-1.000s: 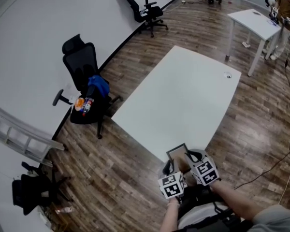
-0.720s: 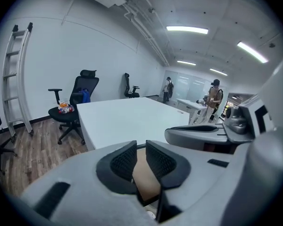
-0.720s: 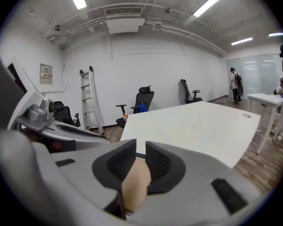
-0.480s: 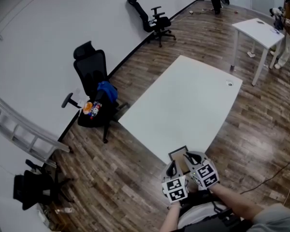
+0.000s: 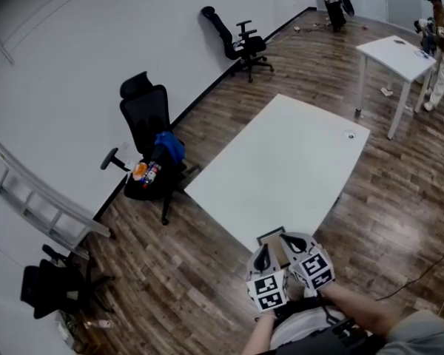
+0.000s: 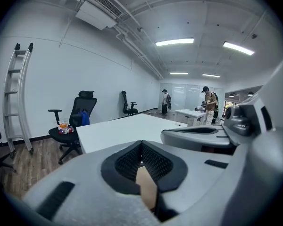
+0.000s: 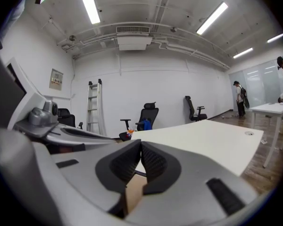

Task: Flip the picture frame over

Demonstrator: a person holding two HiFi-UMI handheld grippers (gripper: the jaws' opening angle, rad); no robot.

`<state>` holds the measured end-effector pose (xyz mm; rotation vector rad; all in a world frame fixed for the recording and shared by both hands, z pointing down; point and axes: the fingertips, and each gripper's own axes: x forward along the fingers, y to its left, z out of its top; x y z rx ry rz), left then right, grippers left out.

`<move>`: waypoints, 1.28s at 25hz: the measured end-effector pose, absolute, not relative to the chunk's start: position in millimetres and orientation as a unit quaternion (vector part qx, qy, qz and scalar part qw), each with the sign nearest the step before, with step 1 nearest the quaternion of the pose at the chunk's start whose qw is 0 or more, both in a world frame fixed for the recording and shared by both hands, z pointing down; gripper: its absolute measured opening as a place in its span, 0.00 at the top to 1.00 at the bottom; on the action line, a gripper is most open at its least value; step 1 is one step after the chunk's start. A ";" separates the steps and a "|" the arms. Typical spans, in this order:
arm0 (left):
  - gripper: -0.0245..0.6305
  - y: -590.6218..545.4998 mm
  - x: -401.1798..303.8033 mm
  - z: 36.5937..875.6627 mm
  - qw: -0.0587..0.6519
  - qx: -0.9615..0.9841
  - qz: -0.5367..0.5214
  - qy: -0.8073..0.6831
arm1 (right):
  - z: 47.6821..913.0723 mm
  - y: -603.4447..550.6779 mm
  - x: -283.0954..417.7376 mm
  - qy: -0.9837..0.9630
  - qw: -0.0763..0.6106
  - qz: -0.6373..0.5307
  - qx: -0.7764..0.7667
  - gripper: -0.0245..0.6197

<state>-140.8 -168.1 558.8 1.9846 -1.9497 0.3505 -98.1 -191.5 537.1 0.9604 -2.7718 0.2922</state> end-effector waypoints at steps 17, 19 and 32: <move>0.96 -163.8 -143.3 558.1 0.166 0.690 0.121 -0.694 | 538.6 -188.7 -102.2 -0.941 0.097 0.102 0.309 0.95; 0.96 -164.3 -143.3 558.9 0.166 0.690 0.121 -0.694 | 541.2 -189.9 -102.0 -0.940 0.099 0.101 0.310 0.95; 0.96 -163.4 -144.8 559.7 0.179 0.686 0.112 -0.697 | 540.2 -187.3 -104.4 -0.942 0.102 0.108 0.302 0.95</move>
